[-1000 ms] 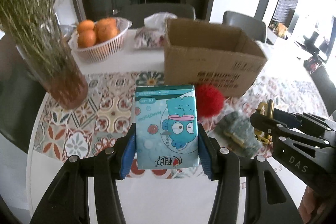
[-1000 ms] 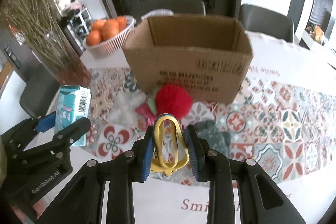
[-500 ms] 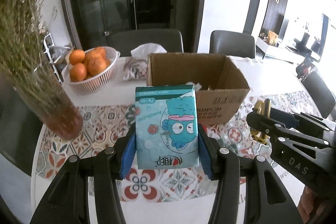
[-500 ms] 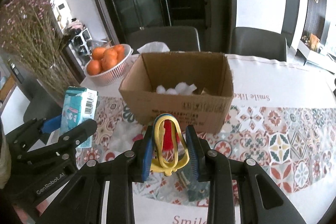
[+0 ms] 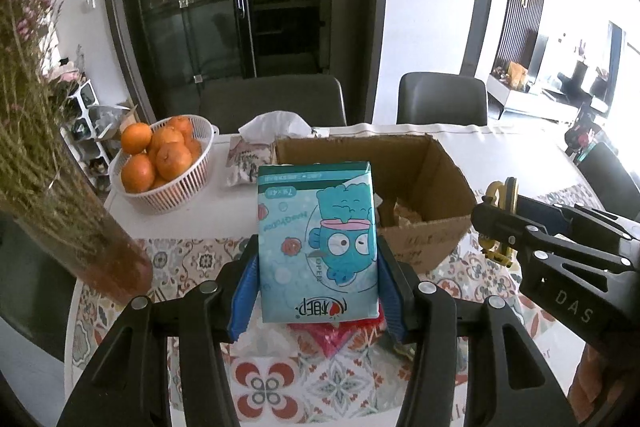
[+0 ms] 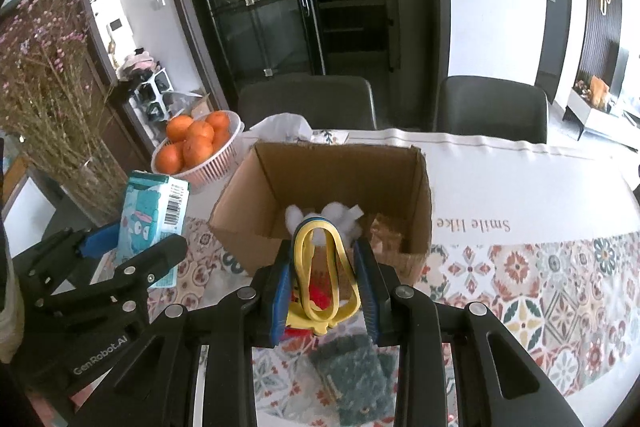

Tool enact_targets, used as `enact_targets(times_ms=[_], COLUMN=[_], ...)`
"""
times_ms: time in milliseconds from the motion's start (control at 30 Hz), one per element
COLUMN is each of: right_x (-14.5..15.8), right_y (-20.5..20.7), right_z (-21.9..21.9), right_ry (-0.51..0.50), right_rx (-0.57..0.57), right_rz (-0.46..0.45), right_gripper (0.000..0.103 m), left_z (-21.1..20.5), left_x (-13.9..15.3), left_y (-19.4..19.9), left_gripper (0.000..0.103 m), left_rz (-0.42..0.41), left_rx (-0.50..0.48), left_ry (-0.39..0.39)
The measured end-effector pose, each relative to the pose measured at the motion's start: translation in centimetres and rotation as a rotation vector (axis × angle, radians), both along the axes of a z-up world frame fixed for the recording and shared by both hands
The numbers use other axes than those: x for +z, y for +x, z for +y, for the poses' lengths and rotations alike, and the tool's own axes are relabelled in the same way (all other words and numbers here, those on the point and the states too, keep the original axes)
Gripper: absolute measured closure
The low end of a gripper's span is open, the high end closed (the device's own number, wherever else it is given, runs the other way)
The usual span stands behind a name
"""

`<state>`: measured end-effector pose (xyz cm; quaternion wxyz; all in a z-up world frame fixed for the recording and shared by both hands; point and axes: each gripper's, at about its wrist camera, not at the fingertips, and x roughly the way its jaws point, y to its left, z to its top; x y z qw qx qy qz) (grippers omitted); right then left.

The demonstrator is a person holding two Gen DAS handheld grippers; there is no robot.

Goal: Organize soft objects
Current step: 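Carry the tissue pack and yellow clip over the cardboard box with both tools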

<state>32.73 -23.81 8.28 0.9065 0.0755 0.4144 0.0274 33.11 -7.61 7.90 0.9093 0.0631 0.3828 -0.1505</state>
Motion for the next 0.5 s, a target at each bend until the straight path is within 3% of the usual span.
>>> enact_targets(times_ms=[500], right_x=[-1.4], right_y=[6.8], right_z=[-2.4], right_ry=[-0.012], right_rx=[0.0], right_rz=[0.059], right_gripper=[0.071], left_z=[-2.6], left_x=[-0.2], left_y=[6.4], left_gripper=[0.051], left_rz=[0.013], left_rx=[-0.004], left_ry=[0.038])
